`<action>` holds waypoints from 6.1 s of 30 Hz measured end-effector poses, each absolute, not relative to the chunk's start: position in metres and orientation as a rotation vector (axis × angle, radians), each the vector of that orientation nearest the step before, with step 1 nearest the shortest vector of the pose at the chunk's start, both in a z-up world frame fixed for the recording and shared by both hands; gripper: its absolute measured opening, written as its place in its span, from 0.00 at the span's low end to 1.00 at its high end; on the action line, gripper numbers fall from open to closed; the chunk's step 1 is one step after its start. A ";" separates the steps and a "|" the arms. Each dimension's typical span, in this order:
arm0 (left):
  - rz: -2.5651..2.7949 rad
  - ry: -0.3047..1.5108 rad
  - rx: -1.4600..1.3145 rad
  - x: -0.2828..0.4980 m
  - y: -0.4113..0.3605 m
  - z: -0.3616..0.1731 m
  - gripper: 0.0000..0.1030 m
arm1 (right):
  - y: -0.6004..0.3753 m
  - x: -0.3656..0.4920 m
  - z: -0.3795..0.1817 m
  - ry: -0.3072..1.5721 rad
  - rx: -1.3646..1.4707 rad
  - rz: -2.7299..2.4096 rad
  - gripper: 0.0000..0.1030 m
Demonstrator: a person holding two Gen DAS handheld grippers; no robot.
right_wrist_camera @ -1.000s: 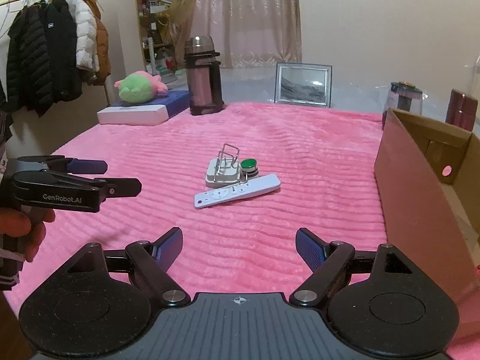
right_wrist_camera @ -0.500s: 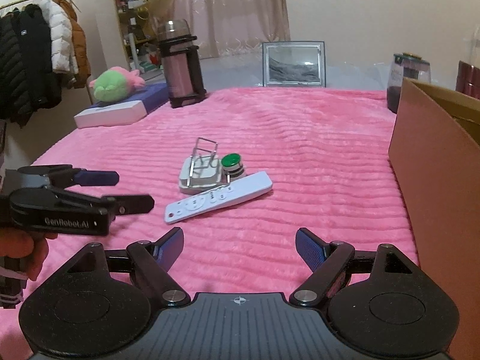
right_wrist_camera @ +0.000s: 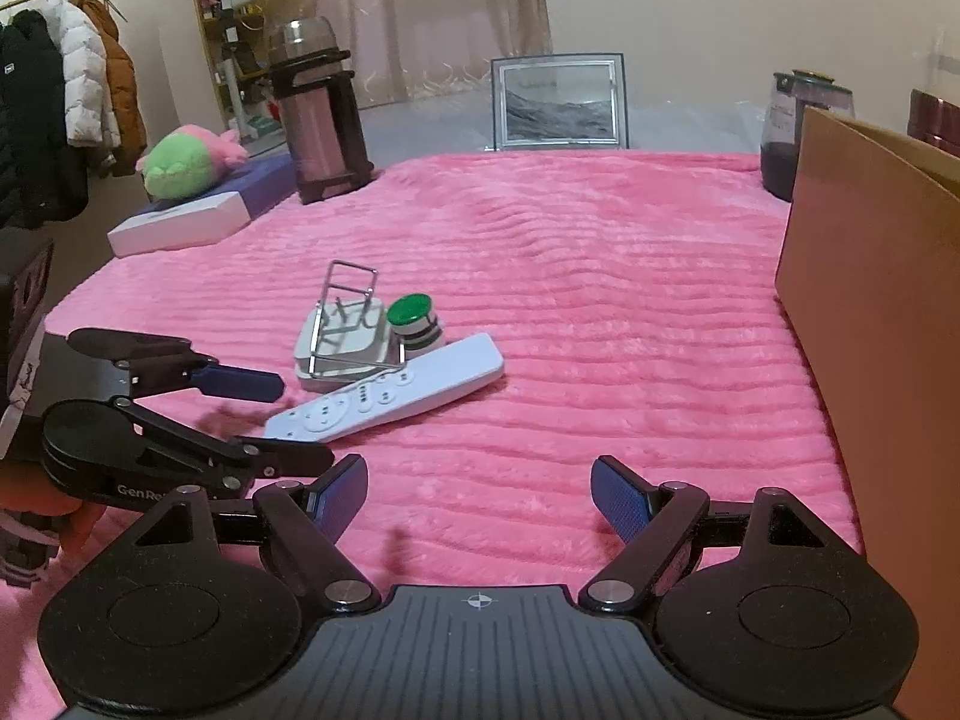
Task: Organize rigid objects
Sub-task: 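Lower both tools toward the white remote and wire-stand charger, then grasp the white remote with the left tool while the right tool reaches the wire stand, then grasp the metal wire stand with the right tool and lift it, then carry the remote and wire stand over the cardboard box with both tools, then open both tools to drop the remote and wire stand into the box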
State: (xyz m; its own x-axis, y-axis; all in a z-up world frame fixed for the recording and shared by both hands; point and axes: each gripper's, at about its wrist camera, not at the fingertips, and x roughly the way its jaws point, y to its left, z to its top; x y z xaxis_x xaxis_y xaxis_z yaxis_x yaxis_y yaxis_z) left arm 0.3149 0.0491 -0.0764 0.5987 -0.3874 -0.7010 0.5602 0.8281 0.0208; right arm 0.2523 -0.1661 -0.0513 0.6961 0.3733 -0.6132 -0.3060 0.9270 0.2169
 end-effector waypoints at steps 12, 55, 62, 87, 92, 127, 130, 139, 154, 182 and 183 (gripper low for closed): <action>-0.598 0.751 0.193 0.328 0.028 -0.081 0.42 | -0.176 0.262 -0.061 0.717 0.127 0.334 0.77; -0.249 0.673 0.076 0.223 0.120 -0.040 0.32 | -0.134 0.275 -0.050 0.638 0.163 0.505 0.77; -0.206 0.660 0.054 0.240 0.133 -0.043 0.32 | -0.112 0.322 -0.059 0.652 0.208 0.550 0.77; -0.229 0.656 -0.003 0.249 0.116 -0.046 0.32 | -0.102 0.341 -0.059 0.681 0.268 0.582 0.48; -0.227 0.664 -0.004 0.242 0.113 -0.046 0.32 | -0.103 0.322 -0.046 0.645 0.195 0.556 0.48; -0.568 0.547 0.105 0.191 -0.115 0.101 0.32 | -0.359 0.158 0.108 0.553 0.112 0.208 0.48; -0.621 0.557 0.114 0.199 -0.151 0.104 0.32 | -0.387 0.162 0.105 0.584 0.099 0.187 0.48; -0.710 0.617 0.137 0.230 -0.233 0.100 0.32 | -0.440 0.181 0.074 0.695 0.045 0.190 0.48; -0.661 0.738 0.264 0.317 -0.296 0.065 0.32 | -0.446 0.224 0.034 0.828 -0.090 0.267 0.48; -0.705 0.900 0.581 0.354 -0.340 0.007 0.32 | -0.414 0.267 -0.007 1.004 -0.383 0.378 0.48; -0.708 0.905 0.596 0.354 -0.341 0.005 0.33 | -0.413 0.268 -0.008 1.014 -0.394 0.382 0.48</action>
State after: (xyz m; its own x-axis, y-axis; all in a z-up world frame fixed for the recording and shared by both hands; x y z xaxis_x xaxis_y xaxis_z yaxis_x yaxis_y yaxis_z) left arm 0.3544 -0.3407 0.0052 0.4276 -0.2920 -0.8555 0.7601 0.6284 0.1653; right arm 0.2675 -0.4129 -0.0085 0.4751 0.1240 -0.8712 -0.4813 0.8654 -0.1392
